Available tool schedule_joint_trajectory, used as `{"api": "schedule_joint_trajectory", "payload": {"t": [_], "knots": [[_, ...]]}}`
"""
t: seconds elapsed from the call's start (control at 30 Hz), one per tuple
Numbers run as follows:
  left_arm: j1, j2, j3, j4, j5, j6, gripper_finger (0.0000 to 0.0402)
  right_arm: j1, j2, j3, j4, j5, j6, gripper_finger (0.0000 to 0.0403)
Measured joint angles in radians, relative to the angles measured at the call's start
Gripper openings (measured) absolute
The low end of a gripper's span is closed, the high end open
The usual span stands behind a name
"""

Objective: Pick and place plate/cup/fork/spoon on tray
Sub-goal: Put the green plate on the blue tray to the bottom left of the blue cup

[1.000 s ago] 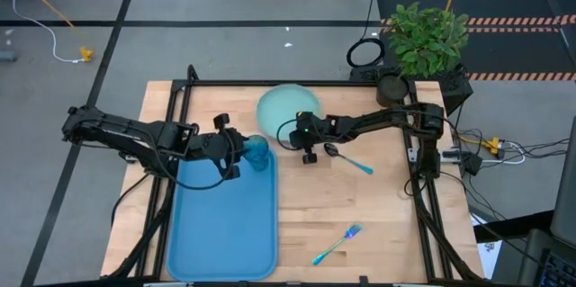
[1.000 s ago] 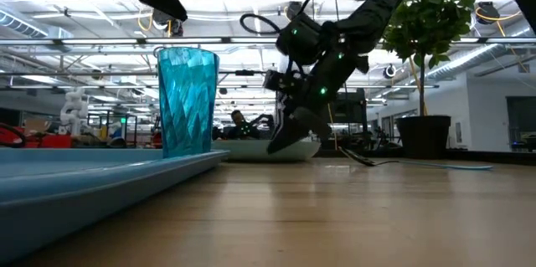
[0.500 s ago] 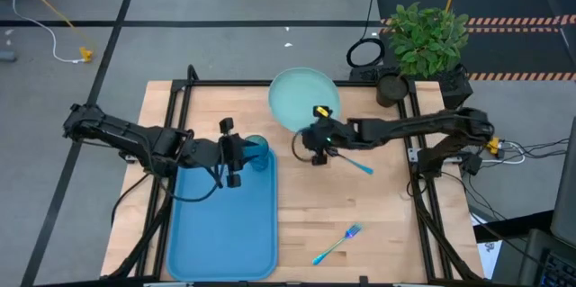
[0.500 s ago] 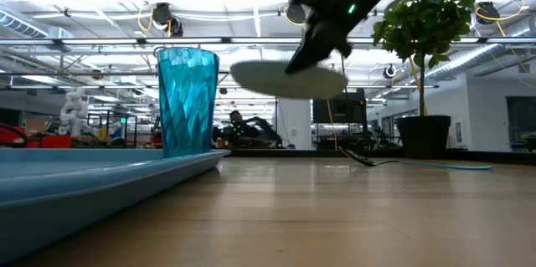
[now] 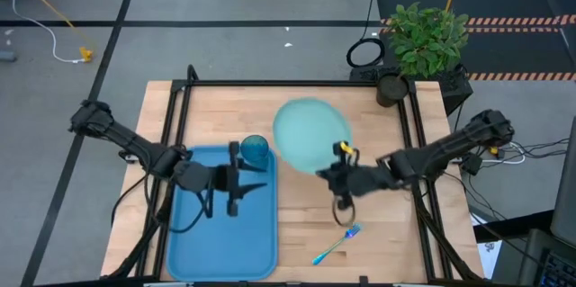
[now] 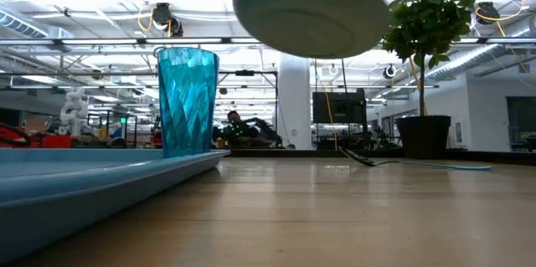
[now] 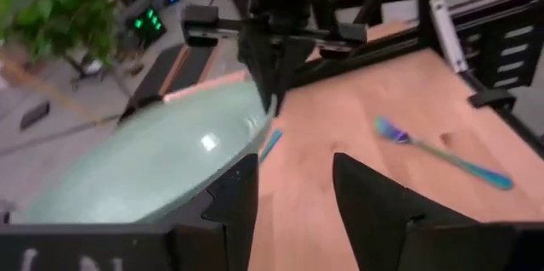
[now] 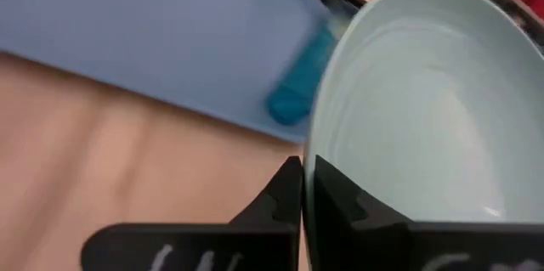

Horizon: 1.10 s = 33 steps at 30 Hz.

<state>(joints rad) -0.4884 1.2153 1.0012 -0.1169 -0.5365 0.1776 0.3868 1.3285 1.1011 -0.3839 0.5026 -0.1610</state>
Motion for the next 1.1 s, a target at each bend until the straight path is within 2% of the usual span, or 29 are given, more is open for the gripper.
{"api": "schedule_joint_trajectory", "payload": {"t": [0.1,0.27,0.37,0.43,0.6,0.77,1.1], "knots": [[-0.038,0.033,0.000,0.090,-0.003,0.056,0.0184,0.072,0.001,0.000,-0.001,0.000,0.032,0.0000],[-0.100,0.101,0.001,0.217,-0.002,0.166,0.0257,0.151,0.007,0.016,-0.025,0.001,0.125,0.0000],[-0.115,0.141,0.038,0.225,0.001,0.179,0.0293,0.189,0.018,0.053,-0.024,0.002,0.171,0.0000],[-0.116,0.168,0.069,0.205,0.000,0.166,0.0302,0.216,0.030,0.072,-0.025,-0.001,0.176,0.0000],[-0.115,0.240,0.156,0.126,0.000,0.145,0.0283,0.255,0.075,0.116,-0.022,-0.063,0.174,0.0000],[-0.115,0.292,0.242,-0.027,0.004,0.074,0.0250,0.275,0.108,0.155,-0.017,-0.058,0.136,0.0000],[-0.101,0.306,0.266,-0.160,0.010,0.000,0.0216,0.276,0.127,0.161,0.015,-0.061,0.067,0.0000]]}}
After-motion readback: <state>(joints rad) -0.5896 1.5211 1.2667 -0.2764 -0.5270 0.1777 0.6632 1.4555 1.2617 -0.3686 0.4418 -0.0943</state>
